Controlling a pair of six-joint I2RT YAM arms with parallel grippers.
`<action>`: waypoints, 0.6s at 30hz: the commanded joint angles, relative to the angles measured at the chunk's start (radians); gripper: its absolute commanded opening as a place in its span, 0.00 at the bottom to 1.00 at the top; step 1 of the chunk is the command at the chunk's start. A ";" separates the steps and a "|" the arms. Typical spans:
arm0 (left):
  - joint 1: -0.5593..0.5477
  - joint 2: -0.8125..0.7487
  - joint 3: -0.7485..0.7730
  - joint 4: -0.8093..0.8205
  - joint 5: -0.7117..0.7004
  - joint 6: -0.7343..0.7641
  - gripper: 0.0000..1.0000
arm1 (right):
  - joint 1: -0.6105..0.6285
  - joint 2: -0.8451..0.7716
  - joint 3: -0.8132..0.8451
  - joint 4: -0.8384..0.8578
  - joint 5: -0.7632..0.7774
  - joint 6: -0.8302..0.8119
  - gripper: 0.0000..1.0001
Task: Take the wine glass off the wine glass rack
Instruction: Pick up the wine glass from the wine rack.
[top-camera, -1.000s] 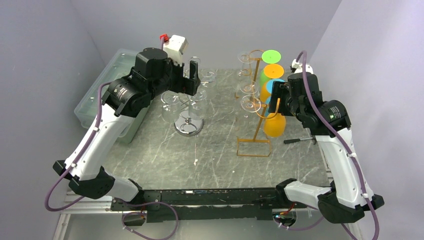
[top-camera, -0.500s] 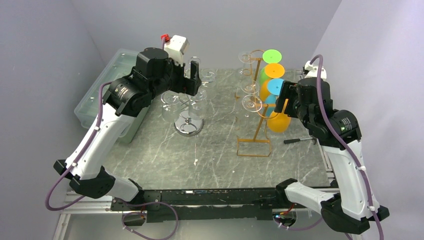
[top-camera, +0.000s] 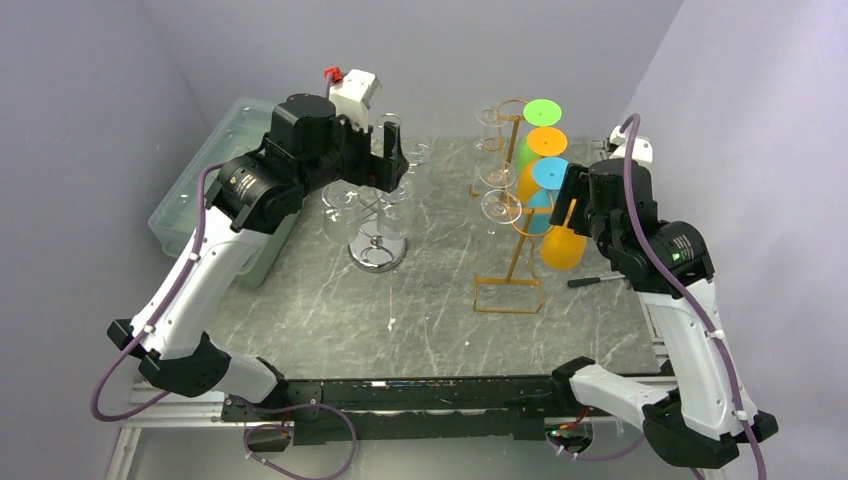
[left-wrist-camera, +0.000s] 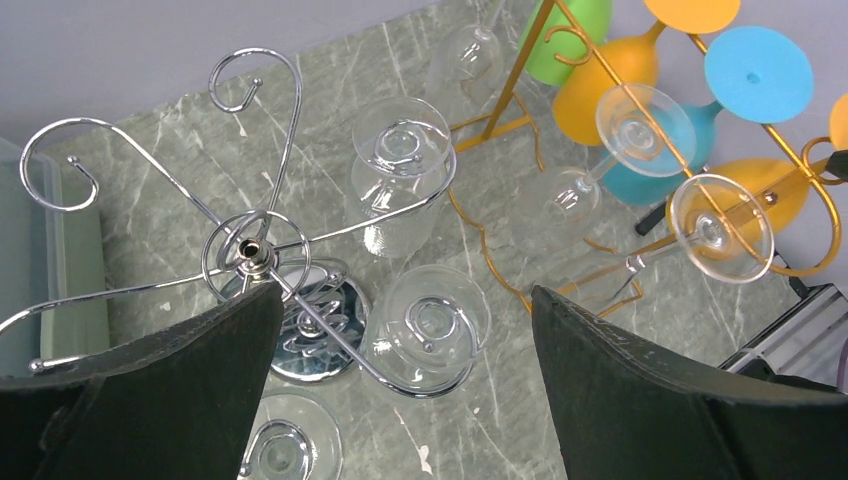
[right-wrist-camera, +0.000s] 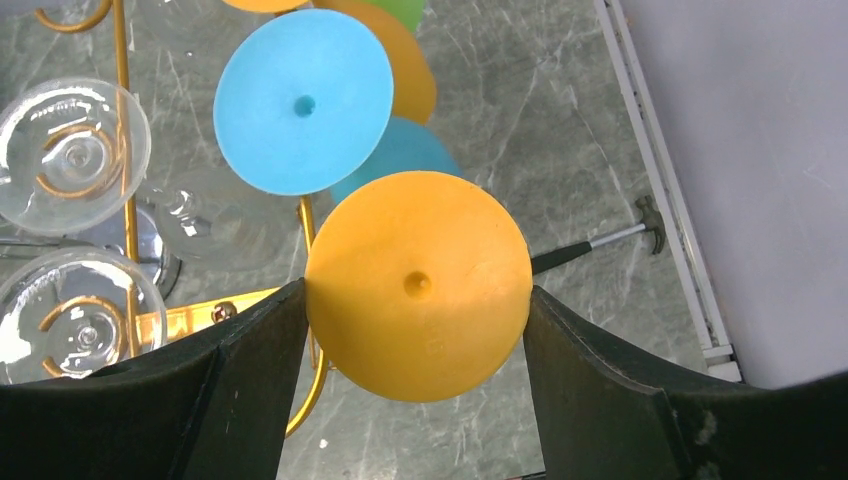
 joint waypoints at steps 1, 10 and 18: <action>-0.003 -0.019 0.004 0.056 0.034 -0.013 0.99 | -0.001 -0.025 -0.002 0.057 0.041 0.017 0.47; -0.004 -0.042 -0.047 0.156 0.158 -0.004 0.99 | -0.001 -0.027 0.090 -0.024 0.124 0.040 0.45; -0.038 -0.063 -0.122 0.320 0.335 0.021 0.99 | -0.001 -0.063 0.122 -0.096 0.121 0.053 0.44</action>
